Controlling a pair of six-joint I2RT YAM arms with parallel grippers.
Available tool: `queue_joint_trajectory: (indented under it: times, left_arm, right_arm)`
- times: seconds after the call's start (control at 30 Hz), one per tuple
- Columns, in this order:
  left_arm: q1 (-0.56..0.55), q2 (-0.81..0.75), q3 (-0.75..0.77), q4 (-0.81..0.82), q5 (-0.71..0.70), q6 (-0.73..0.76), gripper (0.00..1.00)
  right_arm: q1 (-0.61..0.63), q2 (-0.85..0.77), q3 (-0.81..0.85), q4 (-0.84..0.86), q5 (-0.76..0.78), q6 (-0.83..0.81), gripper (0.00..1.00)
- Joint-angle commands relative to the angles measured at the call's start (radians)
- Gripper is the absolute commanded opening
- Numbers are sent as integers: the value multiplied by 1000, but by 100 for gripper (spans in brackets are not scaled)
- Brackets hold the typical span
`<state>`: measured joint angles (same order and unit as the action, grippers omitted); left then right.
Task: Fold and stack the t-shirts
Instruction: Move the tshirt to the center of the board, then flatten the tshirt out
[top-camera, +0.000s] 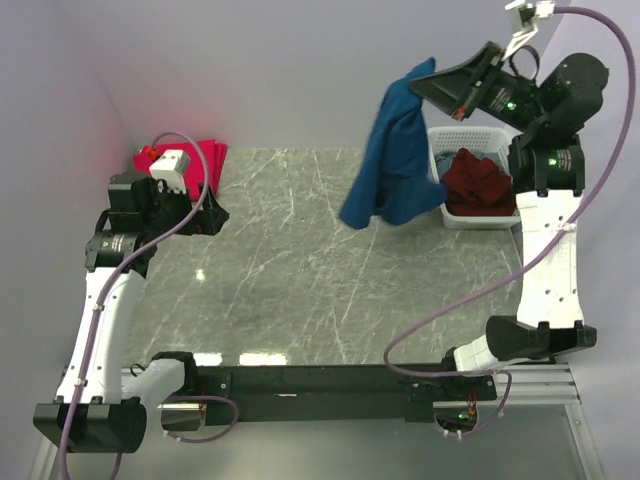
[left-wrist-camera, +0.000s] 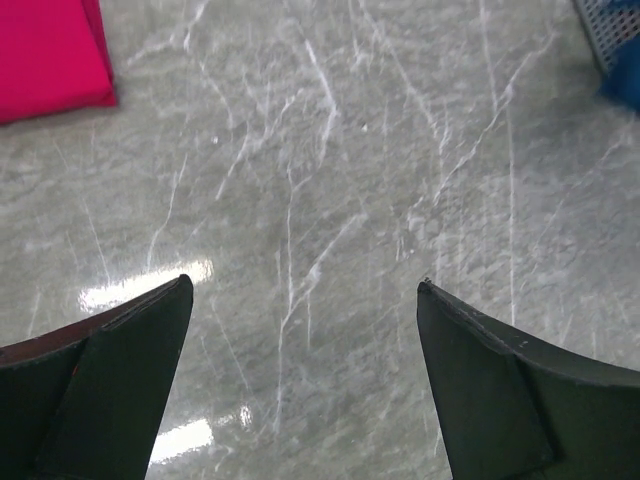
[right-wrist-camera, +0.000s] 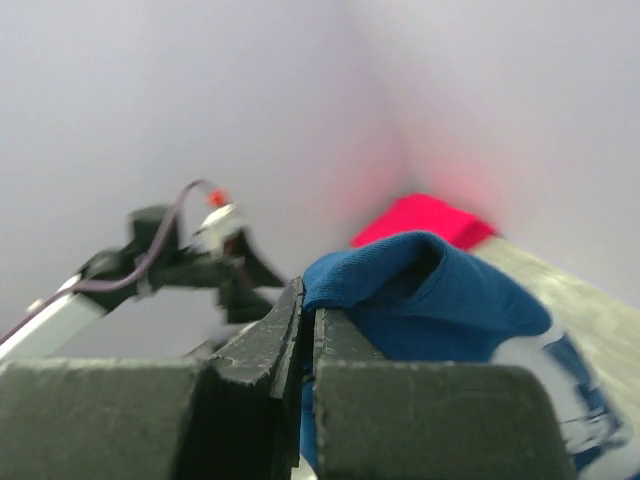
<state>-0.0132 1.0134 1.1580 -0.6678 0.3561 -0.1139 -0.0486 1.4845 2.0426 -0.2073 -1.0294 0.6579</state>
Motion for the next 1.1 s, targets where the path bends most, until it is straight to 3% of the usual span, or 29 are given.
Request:
queue_joint_trajectory:
  times: [0.0,0.07,0.17,0.2,0.3,0.37,0.47,0.57,0.7,0.8,0.93,1.07]
  left_arm:
    - [5,-33,74,-1,44,-18,99]
    - [5,-44,83,-10,50,-9,99]
    - [5,-67,71,-19,79,29,99]
    - [5,-71,65,-21,90,45,99]
    - [5,-73,42,-75,177,167,99]
    - [4,-75,0,-116,225,268,99]
    - [-5,-50,-79,-133,225,358,99]
    - [-40,16,-150,-122,207,384,91]
    - [-103,86,-217,-90,175,437,77]
    - [-154,135,-264,-36,72,427,73]
    - [-201,217,-273,46,-69,376,78]
    - [-264,336,-270,80,-178,353,81]
  right_arm:
    - [88,-52,27,9,67,-15,0]
    - [128,-78,-47,2,75,-35,0]
    - [147,-133,-247,-12,57,-58,0]
    - [145,-145,-368,-33,49,-78,4]
    - [122,-165,-532,-316,55,-359,26]
    - [77,-165,-613,-510,122,-593,49]
    - [-3,-159,-761,-581,210,-742,51]
    - [-34,-136,-825,-583,300,-785,51]
    - [38,-110,-871,-569,351,-814,51]
    - [113,-79,-900,-563,417,-820,51]
    - [211,-29,-943,-506,511,-796,52]
    - [222,48,-960,-504,607,-802,52]
